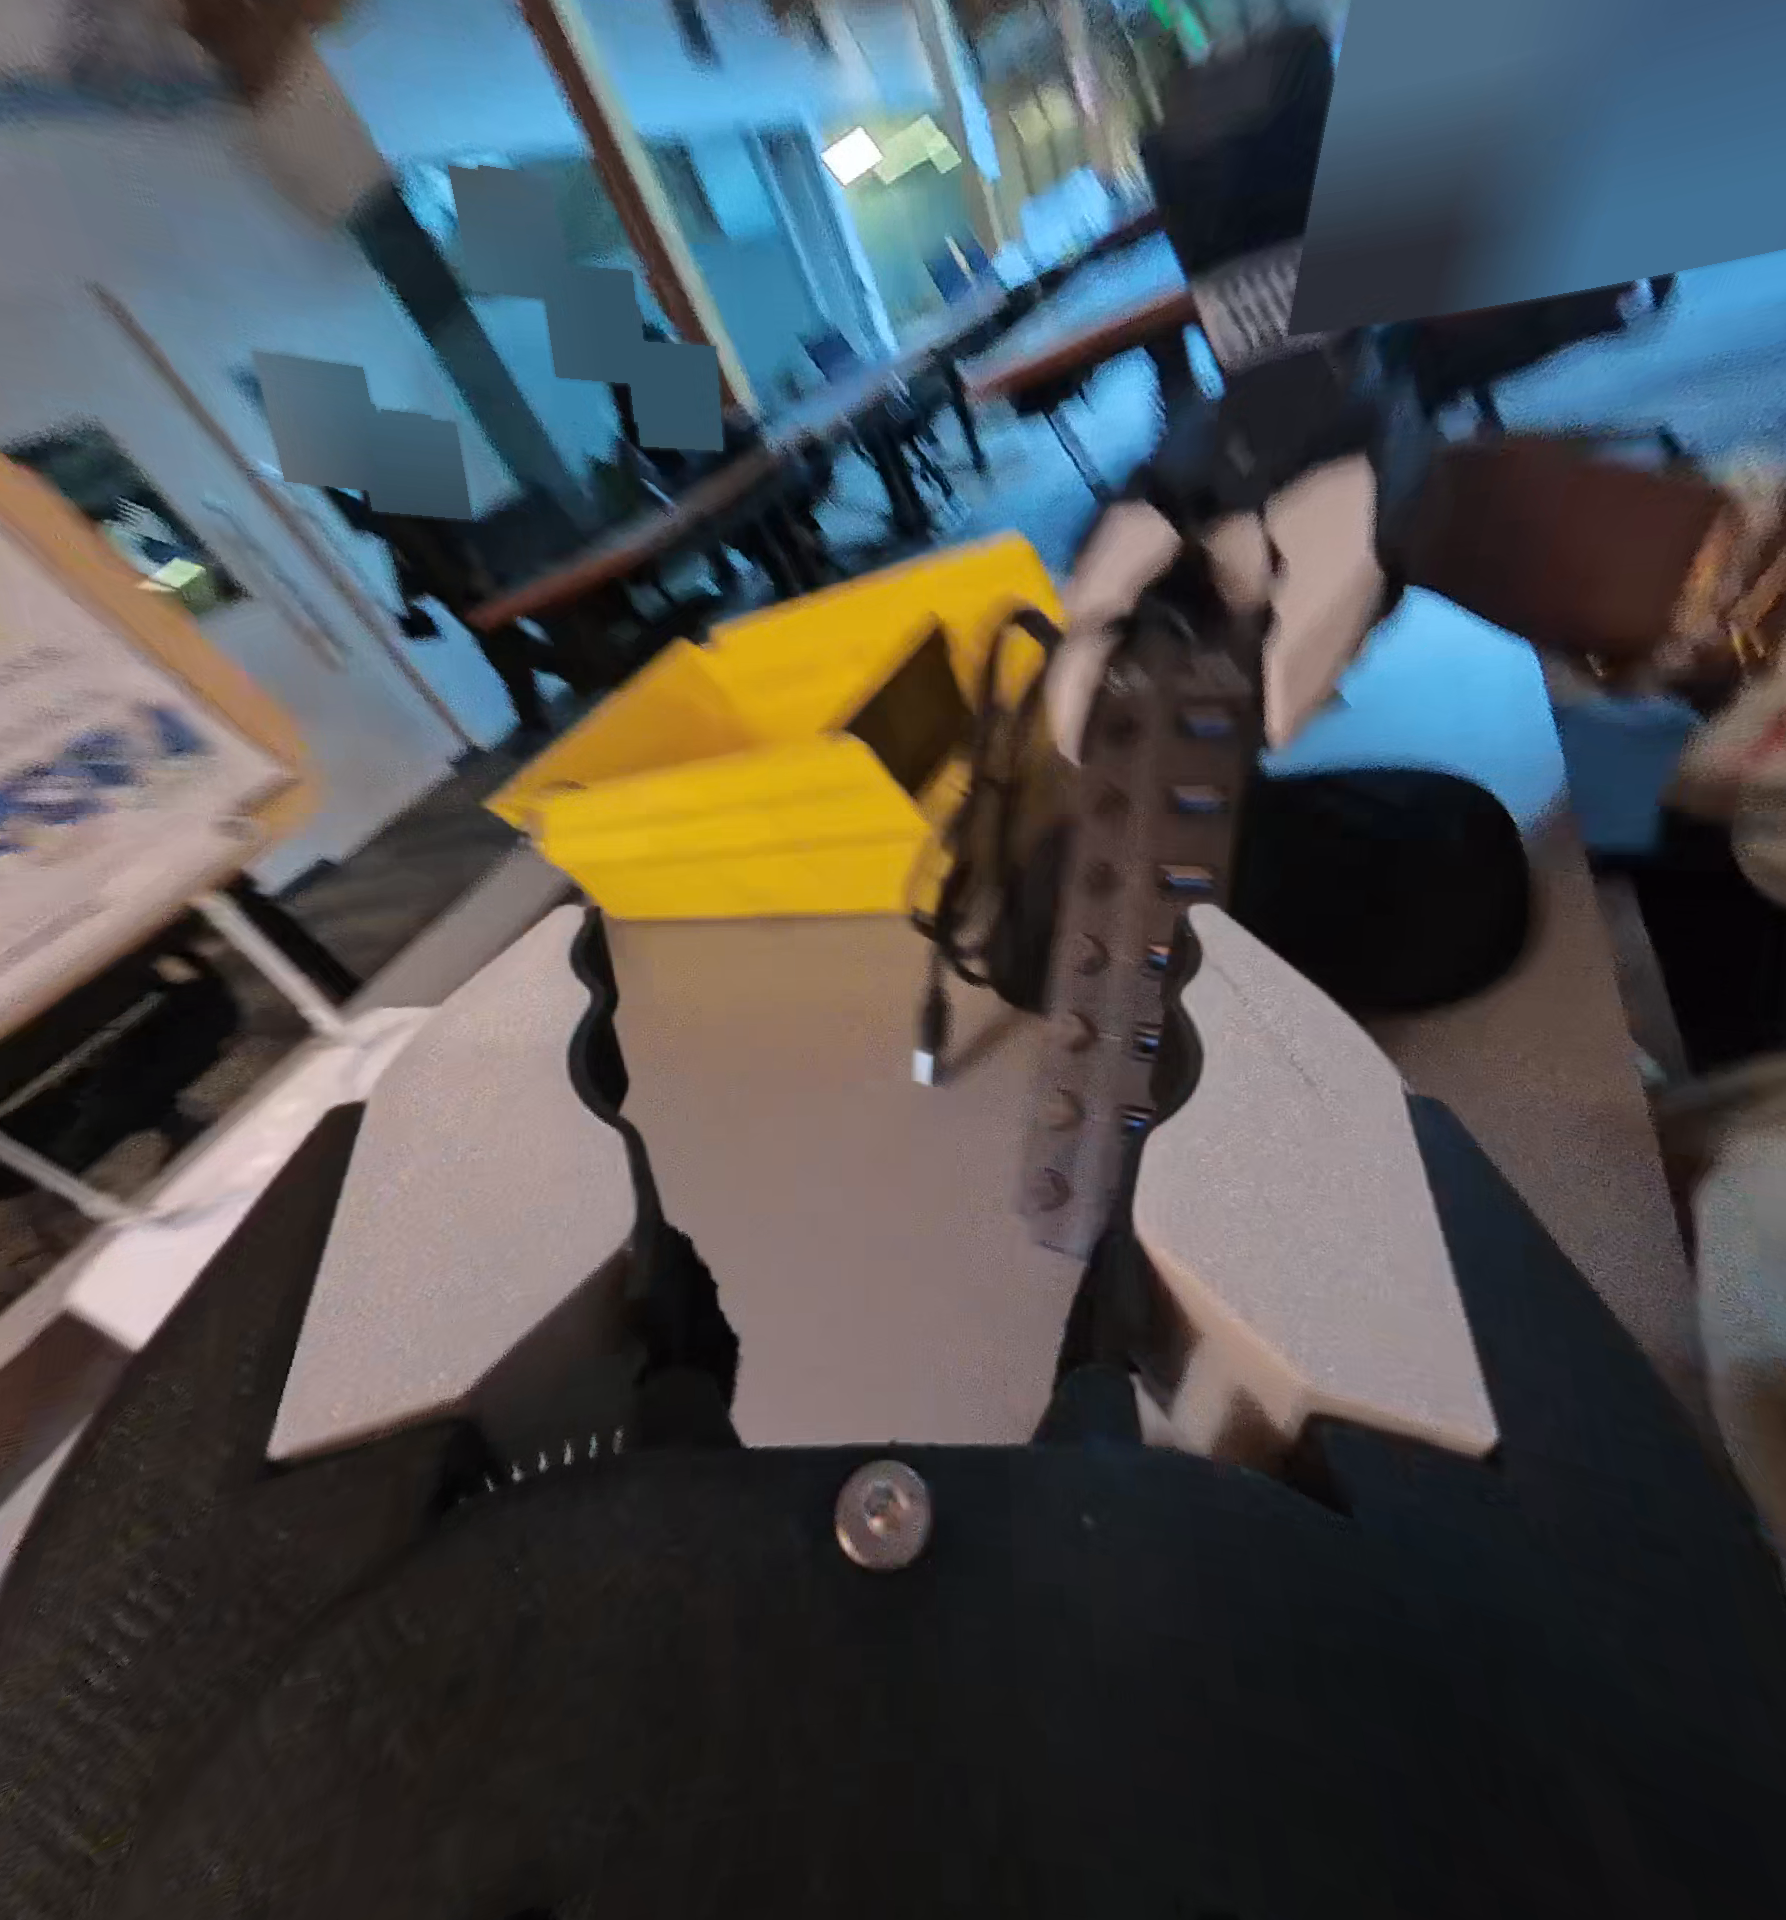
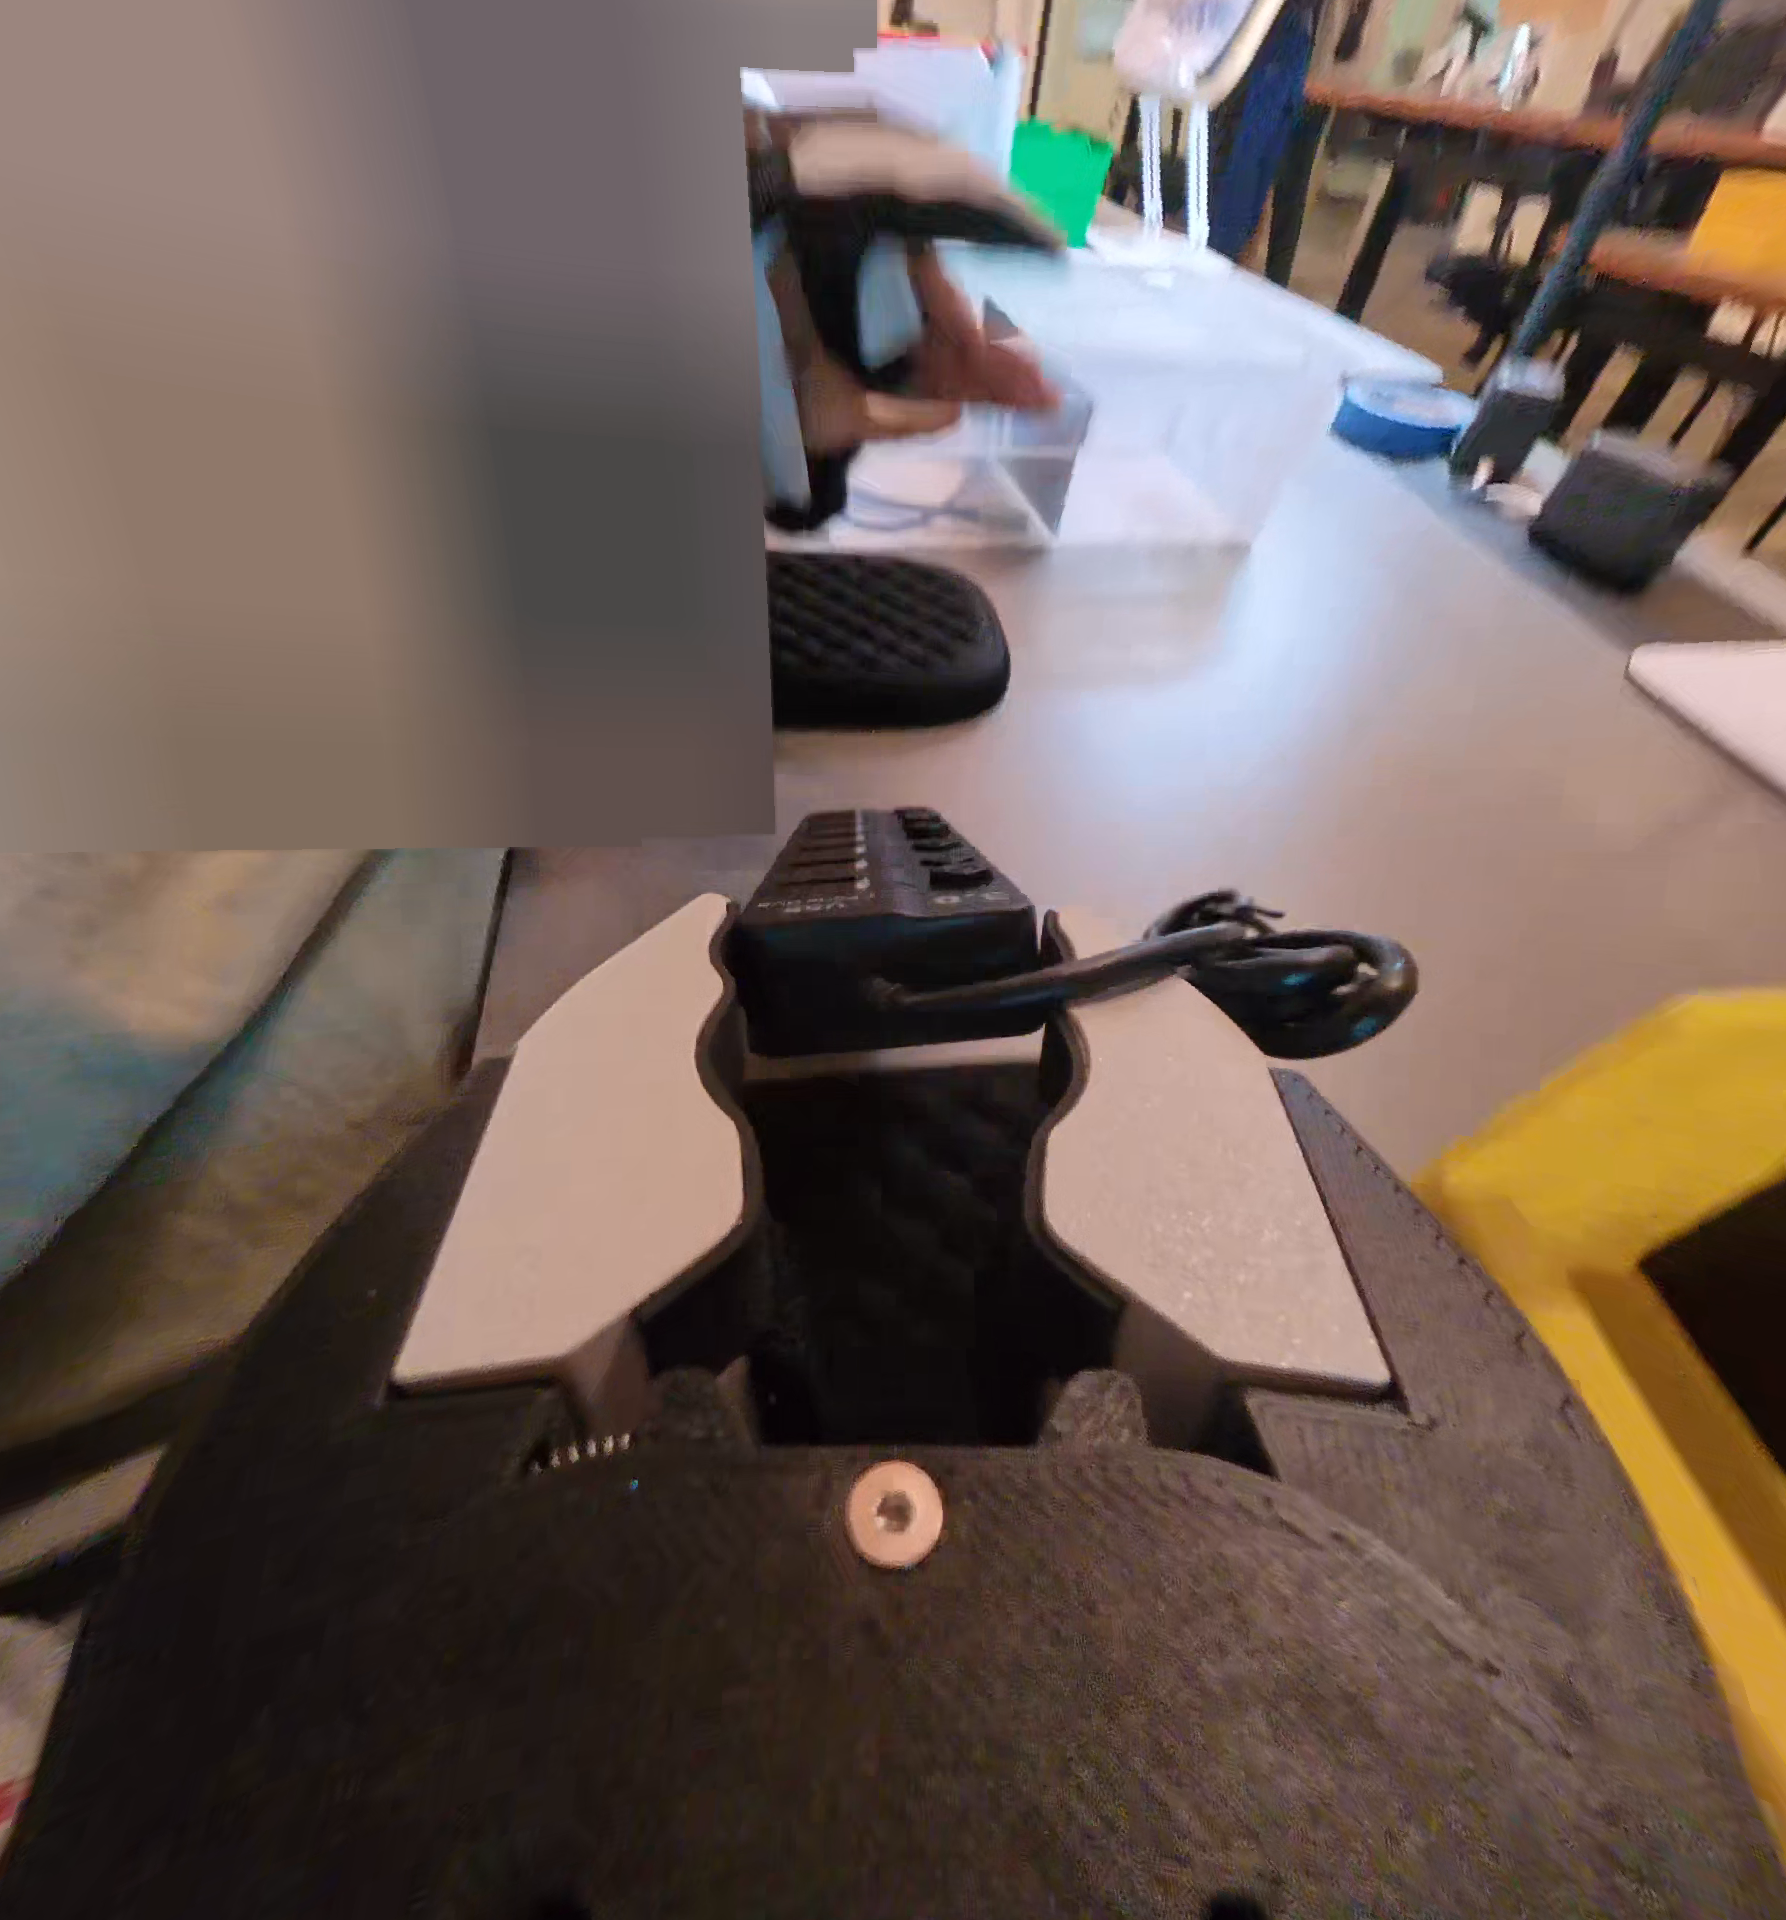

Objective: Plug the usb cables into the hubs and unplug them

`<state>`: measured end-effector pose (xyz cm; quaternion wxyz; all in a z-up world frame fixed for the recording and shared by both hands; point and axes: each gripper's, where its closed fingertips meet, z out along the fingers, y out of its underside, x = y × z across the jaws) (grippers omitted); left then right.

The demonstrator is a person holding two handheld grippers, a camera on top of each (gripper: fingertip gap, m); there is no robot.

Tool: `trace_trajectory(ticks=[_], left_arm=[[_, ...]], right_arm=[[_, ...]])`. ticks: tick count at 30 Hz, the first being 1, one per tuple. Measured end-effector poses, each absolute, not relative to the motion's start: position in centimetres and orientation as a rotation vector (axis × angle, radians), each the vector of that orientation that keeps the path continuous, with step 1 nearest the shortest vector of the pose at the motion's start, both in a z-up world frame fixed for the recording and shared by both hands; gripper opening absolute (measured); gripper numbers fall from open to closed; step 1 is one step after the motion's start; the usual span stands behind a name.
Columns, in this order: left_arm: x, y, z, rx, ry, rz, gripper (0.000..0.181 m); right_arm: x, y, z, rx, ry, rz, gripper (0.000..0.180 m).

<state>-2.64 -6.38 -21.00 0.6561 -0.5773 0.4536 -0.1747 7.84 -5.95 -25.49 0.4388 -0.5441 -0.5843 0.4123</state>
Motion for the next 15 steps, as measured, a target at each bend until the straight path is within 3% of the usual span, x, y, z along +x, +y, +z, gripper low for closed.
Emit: trace_trajectory(ticks=[7, 12, 15], left_arm=[[-15.0, -7.9, -10.9, -1.140, 0.636, -0.304, 0.093], [-22.4, -8.7, -9.7, -1.224, 0.508, -0.098, 0.090], [-26.3, -9.0, -9.9, -1.295, 0.431, -0.001, 0.088]], right_arm=[[11.0, -4.7, -28.4, -1.568, -1.416, 1.030, 0.055], [12.5, -4.1, -30.6, -1.690, -1.487, 0.854, 0.057], [14.8, -2.8, -31.6, -1.828, -1.480, 0.643, 0.072]])
